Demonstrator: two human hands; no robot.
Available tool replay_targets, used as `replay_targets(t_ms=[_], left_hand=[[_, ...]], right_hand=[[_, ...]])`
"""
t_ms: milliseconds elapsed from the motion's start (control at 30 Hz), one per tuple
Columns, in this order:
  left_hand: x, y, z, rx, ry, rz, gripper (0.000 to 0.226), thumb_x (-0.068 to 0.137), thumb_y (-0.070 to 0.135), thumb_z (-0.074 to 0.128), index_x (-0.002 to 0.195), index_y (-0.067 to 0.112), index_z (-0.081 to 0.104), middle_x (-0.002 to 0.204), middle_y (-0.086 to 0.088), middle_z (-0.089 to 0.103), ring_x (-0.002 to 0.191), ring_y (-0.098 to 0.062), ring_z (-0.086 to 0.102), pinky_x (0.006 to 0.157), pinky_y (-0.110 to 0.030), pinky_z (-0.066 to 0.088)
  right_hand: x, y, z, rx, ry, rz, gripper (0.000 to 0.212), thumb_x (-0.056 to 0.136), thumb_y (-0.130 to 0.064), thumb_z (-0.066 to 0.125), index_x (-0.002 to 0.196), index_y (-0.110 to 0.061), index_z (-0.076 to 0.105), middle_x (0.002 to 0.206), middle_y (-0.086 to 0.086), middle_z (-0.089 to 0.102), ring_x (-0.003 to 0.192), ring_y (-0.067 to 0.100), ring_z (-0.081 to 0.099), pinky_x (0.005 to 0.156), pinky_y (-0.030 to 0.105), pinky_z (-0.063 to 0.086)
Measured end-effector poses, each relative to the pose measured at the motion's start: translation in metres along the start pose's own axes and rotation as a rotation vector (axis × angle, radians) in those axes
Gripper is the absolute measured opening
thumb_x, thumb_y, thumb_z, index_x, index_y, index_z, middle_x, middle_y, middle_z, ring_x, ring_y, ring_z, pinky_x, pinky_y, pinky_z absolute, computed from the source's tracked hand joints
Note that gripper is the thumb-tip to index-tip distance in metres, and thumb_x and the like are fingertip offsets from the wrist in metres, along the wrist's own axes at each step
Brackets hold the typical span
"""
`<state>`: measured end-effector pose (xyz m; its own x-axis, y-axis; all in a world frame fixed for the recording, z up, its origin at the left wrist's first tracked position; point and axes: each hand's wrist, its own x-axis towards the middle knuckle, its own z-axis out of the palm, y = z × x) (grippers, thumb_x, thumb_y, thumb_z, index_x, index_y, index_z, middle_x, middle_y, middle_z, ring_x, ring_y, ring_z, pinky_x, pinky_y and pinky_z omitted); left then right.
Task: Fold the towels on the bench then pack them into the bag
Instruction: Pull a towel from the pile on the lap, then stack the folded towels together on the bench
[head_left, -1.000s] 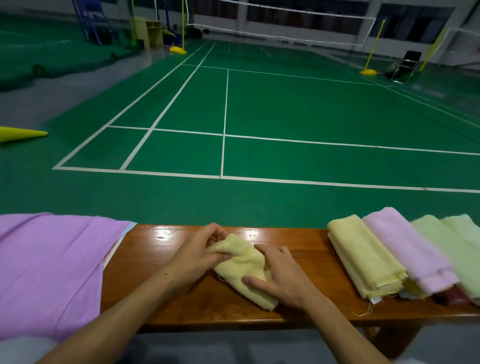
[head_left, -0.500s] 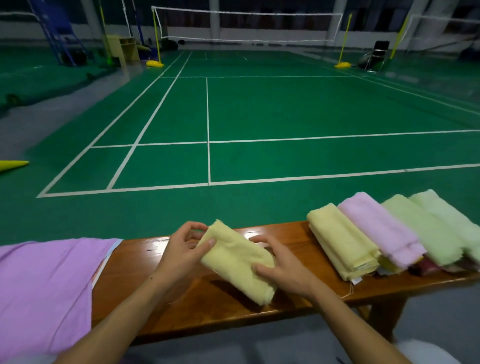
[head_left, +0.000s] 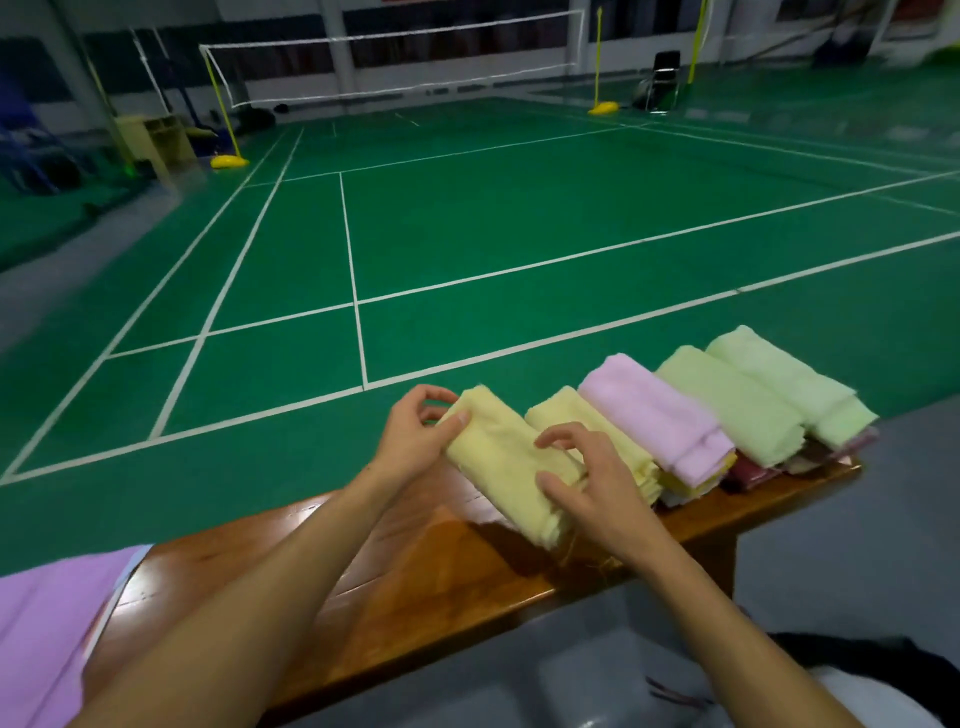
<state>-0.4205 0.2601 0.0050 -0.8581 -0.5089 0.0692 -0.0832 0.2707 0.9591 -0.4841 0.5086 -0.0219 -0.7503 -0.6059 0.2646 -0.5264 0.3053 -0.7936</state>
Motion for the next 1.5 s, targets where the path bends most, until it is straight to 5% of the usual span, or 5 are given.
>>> replay_targets(t_ms=[267, 400, 767, 1067, 1500], left_hand=[[0.075, 0.038, 0.093, 0.157, -0.061, 0.101, 0.019, 0.094, 0.020, 0.074, 0.110, 0.020, 0.065, 0.094, -0.010, 0.071, 0.076, -0.019, 0.064, 0.067, -0.030, 0.052], [0.080, 0.009, 0.122, 0.681, -0.223, 0.155, 0.044, 0.087, 0.042, 0.071, 0.131, 0.035, 0.068, 0.129, 0.001, 0.071, 0.121, -0.023, 0.063, 0.100, -0.040, 0.052], [0.062, 0.018, 0.089, 0.713, -0.224, 0.261, 0.057, 0.086, 0.054, 0.056, 0.138, 0.033, 0.057, 0.135, 0.004, 0.060, 0.125, -0.018, 0.055, 0.105, -0.046, 0.049], [-0.027, 0.047, -0.037, 0.717, -0.187, 0.376, 0.028, 0.094, 0.033, 0.072, 0.120, 0.023, 0.068, 0.119, 0.010, 0.068, 0.103, -0.010, 0.062, 0.094, -0.035, 0.053], [-0.180, -0.034, -0.306, 0.807, 0.098, 0.060, 0.018, 0.094, 0.032, 0.075, 0.110, 0.024, 0.071, 0.106, 0.015, 0.071, 0.091, -0.003, 0.066, 0.087, -0.035, 0.057]], right_hand=[[0.008, 0.024, -0.046, -0.212, 0.326, 0.168, 0.032, 0.096, -0.041, 0.069, 0.126, -0.031, 0.065, 0.132, -0.004, 0.038, 0.104, 0.000, 0.054, 0.095, 0.025, 0.049], [0.012, 0.040, -0.041, -0.764, 0.259, 0.252, 0.044, 0.099, -0.058, 0.050, 0.126, -0.031, 0.071, 0.130, 0.002, 0.052, 0.110, 0.023, 0.048, 0.094, 0.039, 0.047], [0.015, 0.031, -0.045, -0.766, 0.260, 0.239, 0.043, 0.097, -0.054, 0.056, 0.128, -0.027, 0.068, 0.130, 0.004, 0.056, 0.113, 0.024, 0.047, 0.094, 0.039, 0.048], [-0.004, -0.017, -0.003, -0.676, 0.376, -0.134, 0.022, 0.089, -0.030, 0.073, 0.106, -0.016, 0.076, 0.114, 0.008, 0.066, 0.104, 0.026, 0.057, 0.077, 0.038, 0.056], [-0.004, -0.161, 0.217, -0.522, -0.101, -0.479, 0.028, 0.095, -0.046, 0.056, 0.111, -0.027, 0.070, 0.110, -0.005, 0.061, 0.101, 0.017, 0.056, 0.083, 0.032, 0.053]])
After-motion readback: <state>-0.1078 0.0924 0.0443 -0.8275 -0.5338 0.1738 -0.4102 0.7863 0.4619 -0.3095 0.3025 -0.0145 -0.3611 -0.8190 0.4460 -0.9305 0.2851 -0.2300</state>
